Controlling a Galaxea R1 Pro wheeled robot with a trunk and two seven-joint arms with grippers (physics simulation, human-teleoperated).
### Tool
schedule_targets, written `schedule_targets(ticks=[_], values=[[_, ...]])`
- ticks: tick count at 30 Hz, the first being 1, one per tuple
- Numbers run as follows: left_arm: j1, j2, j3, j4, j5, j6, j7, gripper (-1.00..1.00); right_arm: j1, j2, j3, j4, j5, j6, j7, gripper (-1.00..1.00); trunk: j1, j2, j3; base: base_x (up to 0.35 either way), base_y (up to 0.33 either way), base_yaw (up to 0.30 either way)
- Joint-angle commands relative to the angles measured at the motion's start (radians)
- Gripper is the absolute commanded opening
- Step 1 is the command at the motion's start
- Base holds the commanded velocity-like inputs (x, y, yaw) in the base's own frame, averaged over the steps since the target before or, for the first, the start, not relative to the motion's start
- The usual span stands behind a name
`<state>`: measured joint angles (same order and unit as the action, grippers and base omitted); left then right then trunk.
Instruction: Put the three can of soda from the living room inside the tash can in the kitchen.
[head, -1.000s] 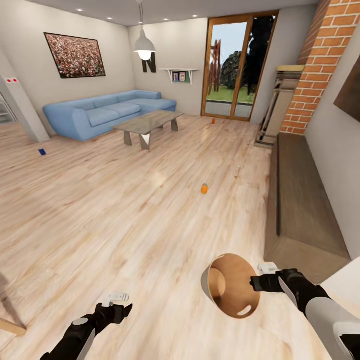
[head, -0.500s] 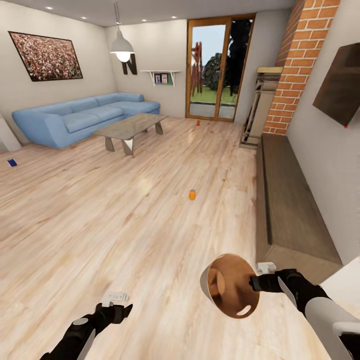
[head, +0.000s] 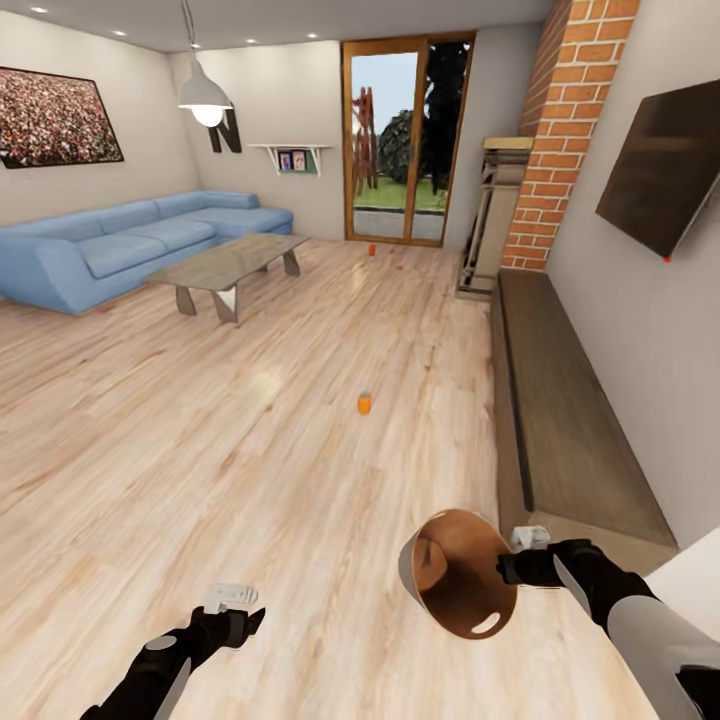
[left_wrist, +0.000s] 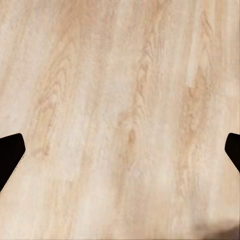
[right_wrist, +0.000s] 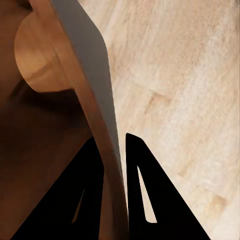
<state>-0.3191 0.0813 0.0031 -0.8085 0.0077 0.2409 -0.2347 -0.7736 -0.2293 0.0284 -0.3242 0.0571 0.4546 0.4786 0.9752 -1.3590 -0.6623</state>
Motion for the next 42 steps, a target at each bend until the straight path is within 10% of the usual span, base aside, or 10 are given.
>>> schedule_targets(ticks=[1,42], values=[[0.0,0.0,0.0,0.0,0.0,0.0,0.0,1.0,0.0,0.001,-0.005,-0.001,-0.017,0.004,0.005,-1.0,0.0,0.0,0.0,0.323,0.0,-0.014],[0.0,0.0,0.001,0.003,0.0,0.001,0.0,1.0,0.002,0.003,-0.005,-0.001,-0.019,-0.047,0.005,-1.0,0.0,0.0,0.013,0.324,0.034,-0.086]])
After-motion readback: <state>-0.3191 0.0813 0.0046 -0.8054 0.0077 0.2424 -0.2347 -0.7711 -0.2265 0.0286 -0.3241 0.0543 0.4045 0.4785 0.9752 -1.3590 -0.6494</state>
